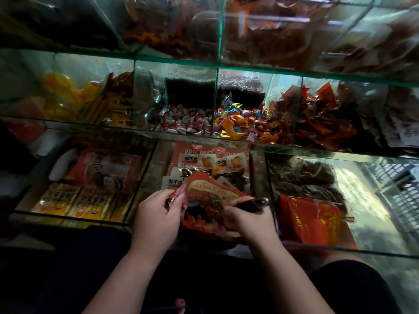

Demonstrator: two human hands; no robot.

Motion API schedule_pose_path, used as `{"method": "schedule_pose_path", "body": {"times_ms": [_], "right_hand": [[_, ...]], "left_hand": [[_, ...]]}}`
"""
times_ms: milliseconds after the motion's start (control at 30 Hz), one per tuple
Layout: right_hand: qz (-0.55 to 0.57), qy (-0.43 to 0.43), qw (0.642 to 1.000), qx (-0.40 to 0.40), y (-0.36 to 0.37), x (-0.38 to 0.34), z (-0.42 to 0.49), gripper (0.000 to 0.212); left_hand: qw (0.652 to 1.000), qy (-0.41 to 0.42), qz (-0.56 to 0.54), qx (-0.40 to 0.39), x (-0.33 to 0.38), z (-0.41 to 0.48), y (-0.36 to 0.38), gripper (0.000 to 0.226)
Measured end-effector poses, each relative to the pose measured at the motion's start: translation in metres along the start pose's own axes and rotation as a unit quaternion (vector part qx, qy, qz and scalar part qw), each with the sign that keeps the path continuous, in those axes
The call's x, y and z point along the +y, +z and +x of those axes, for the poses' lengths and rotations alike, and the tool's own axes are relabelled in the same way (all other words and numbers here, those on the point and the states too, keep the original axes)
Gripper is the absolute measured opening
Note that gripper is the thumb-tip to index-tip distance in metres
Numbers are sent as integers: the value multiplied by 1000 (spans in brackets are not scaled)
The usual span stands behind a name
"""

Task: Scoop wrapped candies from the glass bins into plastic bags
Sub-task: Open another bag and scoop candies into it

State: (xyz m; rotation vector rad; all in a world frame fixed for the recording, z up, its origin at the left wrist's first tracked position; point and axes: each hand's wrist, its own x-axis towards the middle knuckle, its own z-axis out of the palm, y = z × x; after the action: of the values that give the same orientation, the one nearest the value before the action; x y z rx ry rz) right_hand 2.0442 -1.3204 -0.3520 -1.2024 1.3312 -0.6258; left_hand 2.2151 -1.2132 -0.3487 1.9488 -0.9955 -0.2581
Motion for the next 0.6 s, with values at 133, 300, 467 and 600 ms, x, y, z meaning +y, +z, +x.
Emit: {"method": "schedule_pose_path", "body": {"times_ms": [133, 300, 467, 600], "right_hand": [[50, 13, 998, 30, -15, 2, 5, 11], [15, 3, 1000, 23, -28, 6, 3, 10], [134, 58, 988, 43, -37, 6, -2, 6], [212, 95, 973, 4, -41, 2, -5, 7]], "left_hand": [[1000, 11, 17, 5, -1, -2, -4, 10], [999, 27, 27, 4, 5, -6, -4, 8], [999, 26, 38, 1, 12, -9, -2, 13], [987, 124, 29, 101, 29, -12, -10, 29]]}}
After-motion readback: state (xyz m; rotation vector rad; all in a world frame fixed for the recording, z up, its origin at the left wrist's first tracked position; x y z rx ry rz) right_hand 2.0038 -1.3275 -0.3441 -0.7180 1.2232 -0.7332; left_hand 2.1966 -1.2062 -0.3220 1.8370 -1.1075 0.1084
